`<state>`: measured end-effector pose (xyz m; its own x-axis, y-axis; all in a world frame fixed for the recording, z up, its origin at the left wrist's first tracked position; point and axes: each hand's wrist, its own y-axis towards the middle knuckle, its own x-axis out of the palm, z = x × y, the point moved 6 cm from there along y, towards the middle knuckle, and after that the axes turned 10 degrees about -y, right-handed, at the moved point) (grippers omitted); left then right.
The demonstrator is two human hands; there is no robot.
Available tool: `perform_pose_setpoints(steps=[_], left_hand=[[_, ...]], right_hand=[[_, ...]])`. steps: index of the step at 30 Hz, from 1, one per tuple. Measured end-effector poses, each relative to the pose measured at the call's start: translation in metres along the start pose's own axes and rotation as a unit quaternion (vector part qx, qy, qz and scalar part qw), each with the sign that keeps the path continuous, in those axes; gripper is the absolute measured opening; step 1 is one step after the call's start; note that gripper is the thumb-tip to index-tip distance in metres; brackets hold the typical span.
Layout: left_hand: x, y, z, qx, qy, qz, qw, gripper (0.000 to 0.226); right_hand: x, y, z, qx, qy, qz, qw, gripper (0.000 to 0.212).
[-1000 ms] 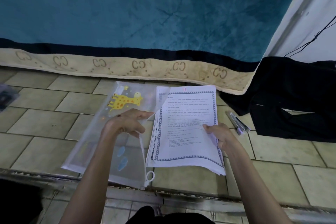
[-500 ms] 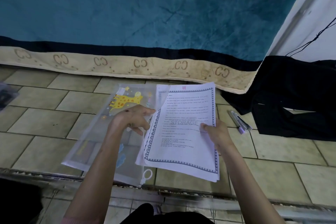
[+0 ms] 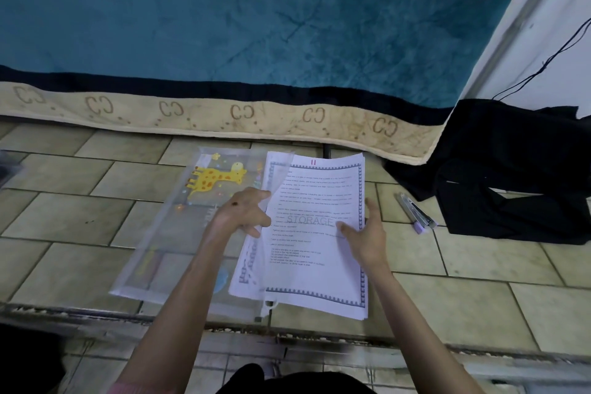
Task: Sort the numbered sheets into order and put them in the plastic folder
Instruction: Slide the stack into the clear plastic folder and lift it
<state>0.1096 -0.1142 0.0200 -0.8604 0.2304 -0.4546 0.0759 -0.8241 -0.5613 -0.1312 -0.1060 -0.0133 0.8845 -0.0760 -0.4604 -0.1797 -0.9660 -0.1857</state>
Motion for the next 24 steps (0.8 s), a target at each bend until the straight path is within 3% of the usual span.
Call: perform_pose_setpoints(steps=[2,5,10,15,18,20,22,24], left_hand=[[-0.002,-0.003,0.002,0.001,-0.013,-0.002,1.0,0.072],[-0.002,-0.009,0.004,0.0,-0.017,0.015,1.0,0.069],[0.008,-0.014,0.007,0.01,0.002,0.041,0.999,0.066],[0.028,-0.021,0.024,0.038,0.046,0.058,0.997,0.064],[0.028,-0.016,0.026,0.036,-0.034,0.035,0.998,0.061],[-0.001,-0.007,0.013,0.036,-0.092,0.085,0.991,0.053],[-0.049,-0.001,-0.014,0.032,-0.034,0.22,0.974,0.045],[-0.086,-0.003,-0.052,-0.018,-0.019,0.33,0.944,0.047]], right_hand=[[0.004,0.005,0.004,0.018,0.01,-0.026,0.999,0.042],[0.01,0.004,0.008,0.036,0.068,-0.066,0.995,0.03],[0.03,-0.002,-0.004,0.036,0.117,-0.165,0.979,0.021],[0.06,0.0,-0.023,0.065,0.167,-0.164,0.97,0.022],[0.075,0.001,-0.024,0.119,0.169,-0.184,0.961,0.025],[0.079,-0.002,-0.024,0.186,0.217,-0.228,0.931,0.036],[0.08,-0.005,-0.022,0.236,0.275,-0.284,0.888,0.059],[0.079,-0.004,-0.021,0.245,0.303,-0.31,0.867,0.074]])
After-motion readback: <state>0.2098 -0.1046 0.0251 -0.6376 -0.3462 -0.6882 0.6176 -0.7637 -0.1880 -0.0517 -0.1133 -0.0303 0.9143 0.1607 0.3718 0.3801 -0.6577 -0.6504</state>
